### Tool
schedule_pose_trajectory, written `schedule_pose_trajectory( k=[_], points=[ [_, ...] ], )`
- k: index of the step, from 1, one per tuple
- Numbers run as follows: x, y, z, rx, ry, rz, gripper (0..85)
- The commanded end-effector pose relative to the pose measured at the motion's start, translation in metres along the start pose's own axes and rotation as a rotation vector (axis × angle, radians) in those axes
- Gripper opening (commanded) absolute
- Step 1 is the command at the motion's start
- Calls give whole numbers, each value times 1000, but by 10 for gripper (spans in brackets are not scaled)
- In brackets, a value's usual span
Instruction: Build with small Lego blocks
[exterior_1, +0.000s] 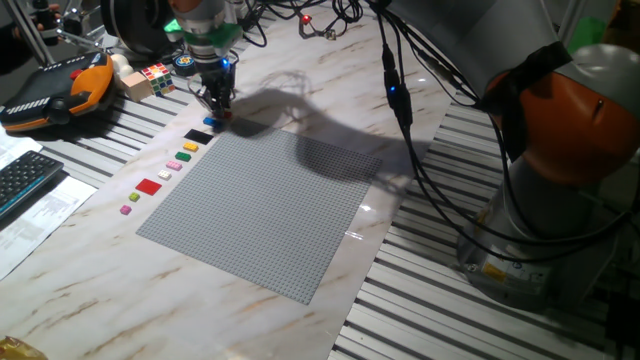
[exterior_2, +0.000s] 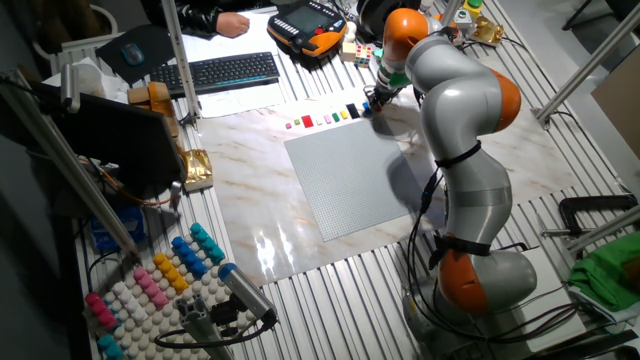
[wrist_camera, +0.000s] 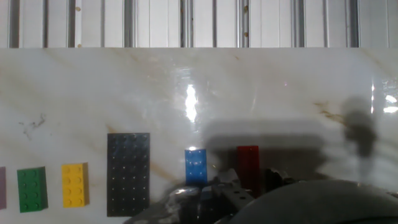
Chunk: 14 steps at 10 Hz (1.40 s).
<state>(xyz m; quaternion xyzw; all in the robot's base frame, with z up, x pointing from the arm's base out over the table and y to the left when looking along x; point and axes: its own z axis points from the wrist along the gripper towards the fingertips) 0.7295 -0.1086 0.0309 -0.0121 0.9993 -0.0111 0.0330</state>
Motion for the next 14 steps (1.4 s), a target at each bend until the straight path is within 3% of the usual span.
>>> schedule_pose_trajectory(
  k=[1,8,11,13,14],
  points=[
    [0,0,1,0,0,0,323],
    [0,-1,6,-6,0,-3,313],
    [0,-1,8,-14,0,-7,277],
    [0,2,4,-16,7,-15,190],
    [1,3,3,-16,6,-13,220]
  ],
)
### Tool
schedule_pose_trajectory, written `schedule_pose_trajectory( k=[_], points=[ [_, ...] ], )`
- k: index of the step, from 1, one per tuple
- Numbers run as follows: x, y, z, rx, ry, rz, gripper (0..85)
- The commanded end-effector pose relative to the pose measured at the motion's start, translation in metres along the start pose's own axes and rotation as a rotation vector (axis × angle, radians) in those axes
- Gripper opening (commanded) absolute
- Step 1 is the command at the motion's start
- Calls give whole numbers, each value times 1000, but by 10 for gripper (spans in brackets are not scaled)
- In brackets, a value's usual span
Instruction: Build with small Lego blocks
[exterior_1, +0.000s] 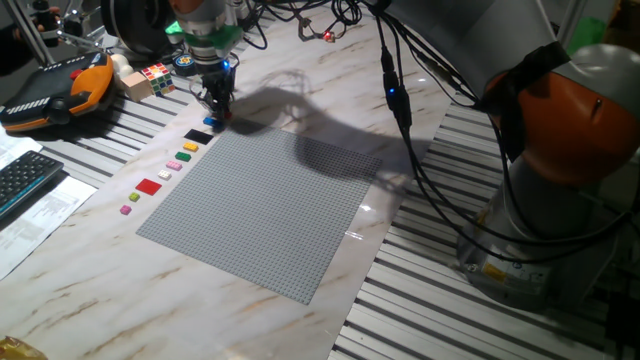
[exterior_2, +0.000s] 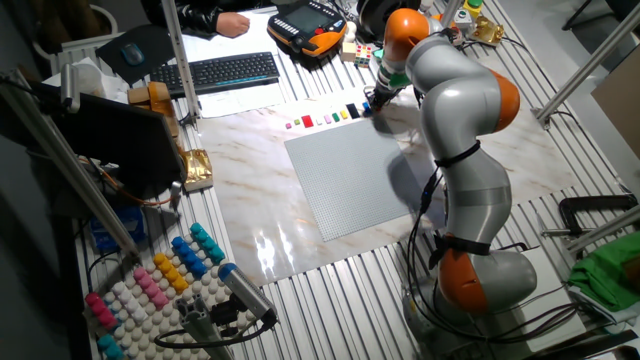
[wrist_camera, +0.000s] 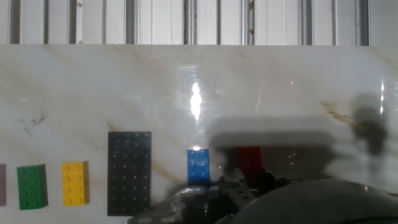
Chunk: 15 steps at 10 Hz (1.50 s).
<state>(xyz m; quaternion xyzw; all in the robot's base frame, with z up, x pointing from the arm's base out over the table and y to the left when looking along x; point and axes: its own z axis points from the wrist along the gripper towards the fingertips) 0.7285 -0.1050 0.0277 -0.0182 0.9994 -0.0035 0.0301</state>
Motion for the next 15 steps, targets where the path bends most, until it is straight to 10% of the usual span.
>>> schedule_pose_trajectory(
  k=[1,15],
  points=[
    [1,2,-1,2,0,3,230],
    [50,15,-46,33,54,133,17]
  ],
)
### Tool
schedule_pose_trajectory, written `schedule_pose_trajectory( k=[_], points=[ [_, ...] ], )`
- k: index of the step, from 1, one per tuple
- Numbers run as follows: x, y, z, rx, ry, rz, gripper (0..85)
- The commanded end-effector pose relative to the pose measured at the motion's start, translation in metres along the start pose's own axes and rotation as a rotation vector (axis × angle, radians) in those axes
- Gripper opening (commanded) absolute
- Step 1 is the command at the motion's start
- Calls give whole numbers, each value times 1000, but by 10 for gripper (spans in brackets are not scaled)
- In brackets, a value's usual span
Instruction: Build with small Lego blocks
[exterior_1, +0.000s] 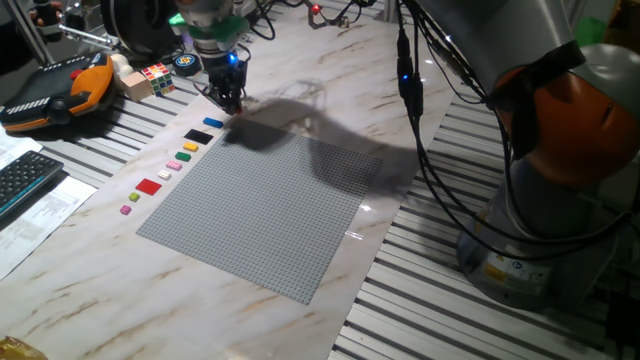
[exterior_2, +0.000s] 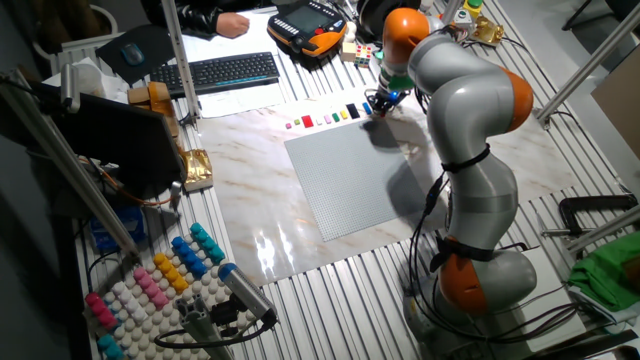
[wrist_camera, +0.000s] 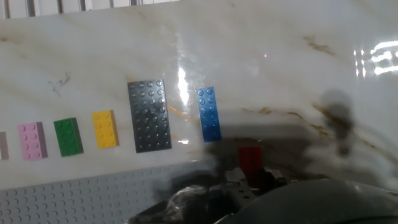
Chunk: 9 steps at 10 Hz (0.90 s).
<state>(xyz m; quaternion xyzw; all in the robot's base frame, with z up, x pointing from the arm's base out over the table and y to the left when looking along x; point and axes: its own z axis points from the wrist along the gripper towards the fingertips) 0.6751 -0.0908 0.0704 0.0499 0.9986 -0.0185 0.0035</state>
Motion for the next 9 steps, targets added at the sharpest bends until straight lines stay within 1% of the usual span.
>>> schedule_pose_trajectory(
  k=[1,2,3,4,5,6,7,9],
  points=[
    [1,1,-3,5,-2,5,10],
    [0,3,-5,4,9,12,10],
    [0,4,-5,-7,13,22,7],
    [0,4,-5,-7,12,15,7],
    [0,4,-5,-9,27,-5,7],
    [0,4,-5,-16,34,-16,7],
    [0,4,-5,-18,28,-32,7],
    [0,4,-5,-20,26,-35,7]
  ],
)
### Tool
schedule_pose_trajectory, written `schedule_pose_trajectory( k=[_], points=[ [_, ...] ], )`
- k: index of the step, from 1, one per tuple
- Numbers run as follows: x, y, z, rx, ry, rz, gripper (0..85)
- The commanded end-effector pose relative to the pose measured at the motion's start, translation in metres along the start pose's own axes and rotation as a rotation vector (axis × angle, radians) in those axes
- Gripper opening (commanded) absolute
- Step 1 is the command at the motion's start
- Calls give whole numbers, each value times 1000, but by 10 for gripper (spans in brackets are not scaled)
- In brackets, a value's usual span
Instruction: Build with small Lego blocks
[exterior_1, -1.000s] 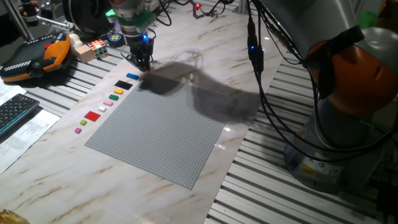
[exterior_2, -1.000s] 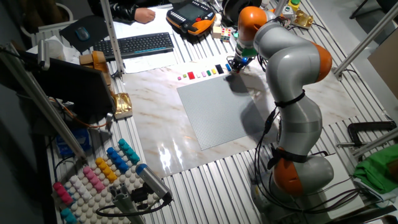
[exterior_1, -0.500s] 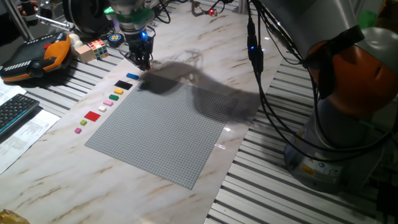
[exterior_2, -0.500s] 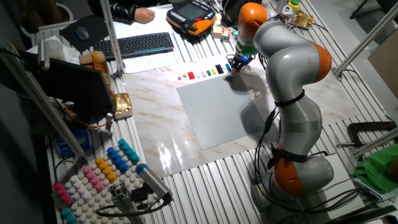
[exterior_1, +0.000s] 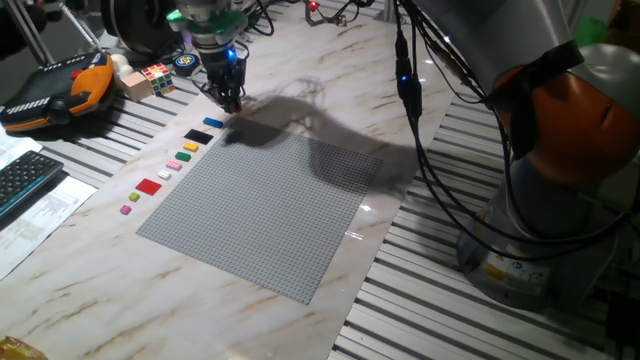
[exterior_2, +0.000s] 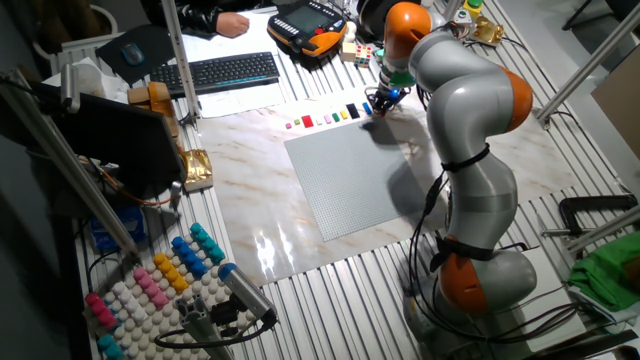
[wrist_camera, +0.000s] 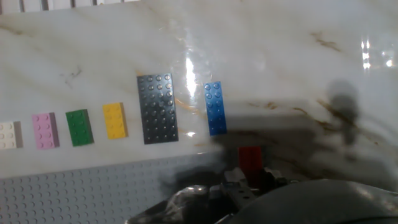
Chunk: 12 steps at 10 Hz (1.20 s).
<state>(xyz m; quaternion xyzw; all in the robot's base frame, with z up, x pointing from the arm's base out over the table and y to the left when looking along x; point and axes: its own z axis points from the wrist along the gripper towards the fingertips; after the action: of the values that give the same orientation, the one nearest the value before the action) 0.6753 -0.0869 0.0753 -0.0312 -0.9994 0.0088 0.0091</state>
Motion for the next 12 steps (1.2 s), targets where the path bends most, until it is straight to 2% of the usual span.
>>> schedule_pose_trajectory(
  k=[1,4,5,7,9,12],
  points=[
    [0,0,0,10,-5,-10,7],
    [0,0,0,8,20,29,7],
    [4,20,1,5,25,69,7],
    [8,44,0,5,31,89,7],
    [13,61,6,7,31,101,7],
    [12,76,30,-15,29,96,7]
  ],
)
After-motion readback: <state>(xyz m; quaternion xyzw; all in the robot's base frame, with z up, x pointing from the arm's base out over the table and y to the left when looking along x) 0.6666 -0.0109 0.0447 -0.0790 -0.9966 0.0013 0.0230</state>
